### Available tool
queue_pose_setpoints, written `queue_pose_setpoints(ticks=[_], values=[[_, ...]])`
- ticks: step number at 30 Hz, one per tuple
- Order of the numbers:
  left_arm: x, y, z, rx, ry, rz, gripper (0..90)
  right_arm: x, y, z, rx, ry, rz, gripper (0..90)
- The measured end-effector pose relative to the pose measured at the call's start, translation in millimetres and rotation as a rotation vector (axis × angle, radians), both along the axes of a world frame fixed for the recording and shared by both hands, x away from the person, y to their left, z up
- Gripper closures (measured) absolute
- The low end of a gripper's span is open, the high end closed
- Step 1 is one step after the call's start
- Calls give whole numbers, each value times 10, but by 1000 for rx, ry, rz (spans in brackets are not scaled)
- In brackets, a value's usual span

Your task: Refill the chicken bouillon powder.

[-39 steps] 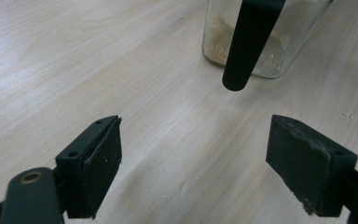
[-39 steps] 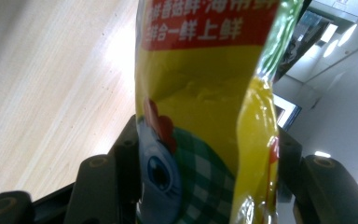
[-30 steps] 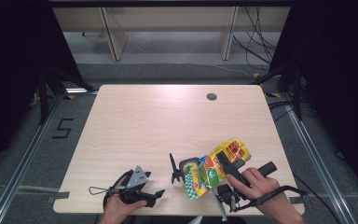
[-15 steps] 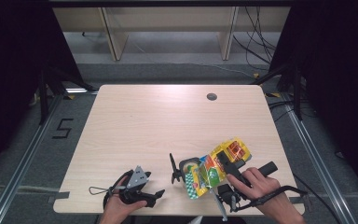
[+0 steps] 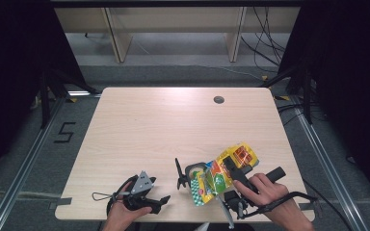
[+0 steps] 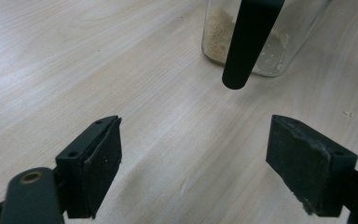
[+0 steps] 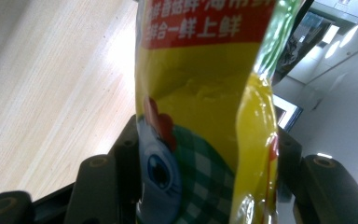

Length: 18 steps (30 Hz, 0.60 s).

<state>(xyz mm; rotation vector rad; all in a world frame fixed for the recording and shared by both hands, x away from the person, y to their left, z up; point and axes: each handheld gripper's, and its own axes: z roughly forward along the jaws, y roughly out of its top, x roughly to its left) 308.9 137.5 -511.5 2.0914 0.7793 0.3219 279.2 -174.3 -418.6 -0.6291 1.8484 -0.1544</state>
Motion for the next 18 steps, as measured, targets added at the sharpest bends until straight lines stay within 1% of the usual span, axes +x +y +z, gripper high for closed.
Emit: queue_pose_setpoints(ticks=[2,3,4,5,6,7,8,9,10,11,12,13,14,15,17,18], values=[[15,8,5,14,-17,-17,176,1,-4,-1,3,1,-2,457],[-7,-10,-6,-12,2,10,175,2,-6,1,4,1,-4,457],[-6,-4,-1,-6,-4,5,176,-18,-32,-20,39,5,-49,457],[-4,-4,2,-5,-6,4,176,-3,-15,6,8,0,-12,457],[9,7,8,9,-16,-11,176,-5,-14,9,9,-1,-8,457],[13,7,9,14,-15,-14,176,-6,-15,10,10,0,-6,457],[5,0,-1,3,-10,-5,176,-5,-13,5,11,0,-6,457],[-7,-8,-5,-9,1,7,176,-12,-18,-9,19,1,-26,457],[-4,-3,2,-4,-7,4,176,2,-5,-2,-1,2,-1,457],[5,1,0,-4,-16,-2,176,2,-8,-3,2,2,-2,457],[4,3,7,5,-11,1,176,-9,-24,-12,20,2,-25,457],[9,9,7,12,-15,-11,176,0,-22,-3,13,4,-15,458],[-1,-1,1,-2,-10,1,176,6,-16,10,0,-1,-2,458],[-4,-1,1,-4,-6,3,176,3,-17,10,5,-4,0,457],[14,10,9,13,-19,-16,176,5,-19,11,5,-5,1,457],[3,-1,3,2,-12,-2,176,10,-15,10,-3,3,-2,457]])
